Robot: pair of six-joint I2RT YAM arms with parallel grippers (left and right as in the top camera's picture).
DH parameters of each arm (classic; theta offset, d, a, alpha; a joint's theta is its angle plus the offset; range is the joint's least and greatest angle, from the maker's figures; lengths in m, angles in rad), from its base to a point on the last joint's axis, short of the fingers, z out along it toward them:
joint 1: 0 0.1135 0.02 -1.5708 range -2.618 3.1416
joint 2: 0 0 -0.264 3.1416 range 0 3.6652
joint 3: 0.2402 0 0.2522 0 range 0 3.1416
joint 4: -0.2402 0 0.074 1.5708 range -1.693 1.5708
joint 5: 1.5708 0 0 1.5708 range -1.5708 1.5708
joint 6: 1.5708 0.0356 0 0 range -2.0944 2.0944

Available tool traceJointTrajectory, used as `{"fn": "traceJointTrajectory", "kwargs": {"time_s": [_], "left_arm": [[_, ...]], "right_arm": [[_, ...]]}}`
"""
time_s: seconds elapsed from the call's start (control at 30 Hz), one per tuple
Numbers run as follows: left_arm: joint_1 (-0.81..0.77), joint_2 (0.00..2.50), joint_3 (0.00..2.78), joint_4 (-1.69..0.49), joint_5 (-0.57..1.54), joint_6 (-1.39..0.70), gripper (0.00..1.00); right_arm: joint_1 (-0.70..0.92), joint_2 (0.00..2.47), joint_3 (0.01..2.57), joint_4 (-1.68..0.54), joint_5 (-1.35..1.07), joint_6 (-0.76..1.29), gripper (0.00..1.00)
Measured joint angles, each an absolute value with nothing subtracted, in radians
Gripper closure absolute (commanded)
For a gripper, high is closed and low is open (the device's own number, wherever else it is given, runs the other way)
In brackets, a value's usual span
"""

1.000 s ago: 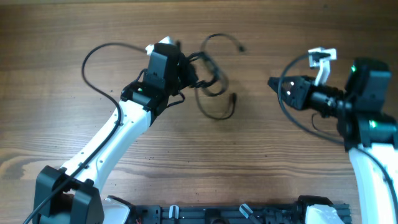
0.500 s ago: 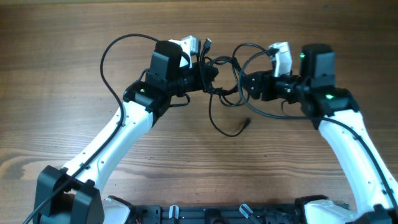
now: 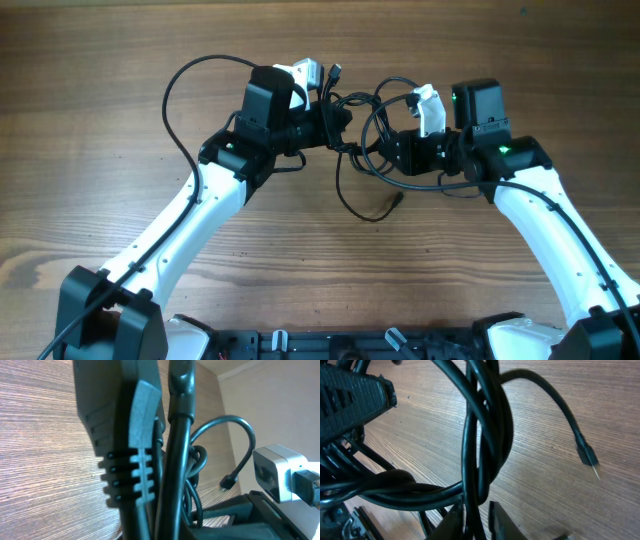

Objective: Untangle cables

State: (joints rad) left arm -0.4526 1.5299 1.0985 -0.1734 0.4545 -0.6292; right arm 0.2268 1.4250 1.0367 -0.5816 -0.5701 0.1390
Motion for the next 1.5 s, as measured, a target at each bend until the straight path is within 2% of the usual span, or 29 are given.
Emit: {"fn": "traceJointTrajectory", "kwargs": {"time_s": [0.23,0.4,0.53,0.77,0.9,1.03,1.13,1.17,1.2,1.3,1.37,1.5], "left_arm": [[-0.452,1.530,1.098,-0.196,0.444,-0.631,0.96],[-0.458,1.530,1.103,-0.404,0.241,-0.778,0.96],[-0.471,1.526,1.106,-0.444,0.138,-0.874,0.96],[-0.501,1.485,1.148,-0.445,0.163,-0.931,0.96],[-0.509,1.483,1.156,-0.466,0.165,-0.942,0.96],[-0.508,1.483,1.155,-0.495,0.150,-0.942,0.96],[-0.505,1.485,1.155,-0.516,0.130,-0.942,0.96],[-0.503,1.487,1.153,-0.516,0.124,-0.942,0.96],[-0.499,1.490,1.150,-0.513,0.118,-0.938,0.96],[-0.473,1.510,1.125,-0.482,0.084,-0.894,0.96],[-0.455,1.526,1.107,-0.432,0.071,-0.870,0.96],[-0.453,1.528,1.103,-0.343,0.072,-0.850,0.96]], "right_arm": [[0.230,1.435,1.037,-0.559,-0.609,0.127,0.96],[0.191,1.425,1.036,-0.553,-0.822,0.099,0.96],[0.104,1.290,1.036,-0.553,-1.035,0.077,0.96],[-0.103,1.066,1.034,-0.561,-1.262,0.086,0.96],[-0.247,0.986,1.029,-0.486,-1.361,0.175,0.96],[-0.266,0.986,1.027,-0.364,-1.364,0.329,0.96],[-0.271,1.005,1.027,-0.383,-1.301,0.415,0.95],[-0.271,1.015,1.028,-0.413,-1.276,0.427,0.90],[-0.272,1.023,1.028,-0.453,-1.246,0.430,0.66],[-0.295,1.055,1.032,-0.560,-1.158,0.398,0.18],[-0.303,1.073,1.036,-0.617,-1.105,0.342,0.11],[-0.301,1.087,1.037,-0.624,-1.043,0.264,0.09]]}}
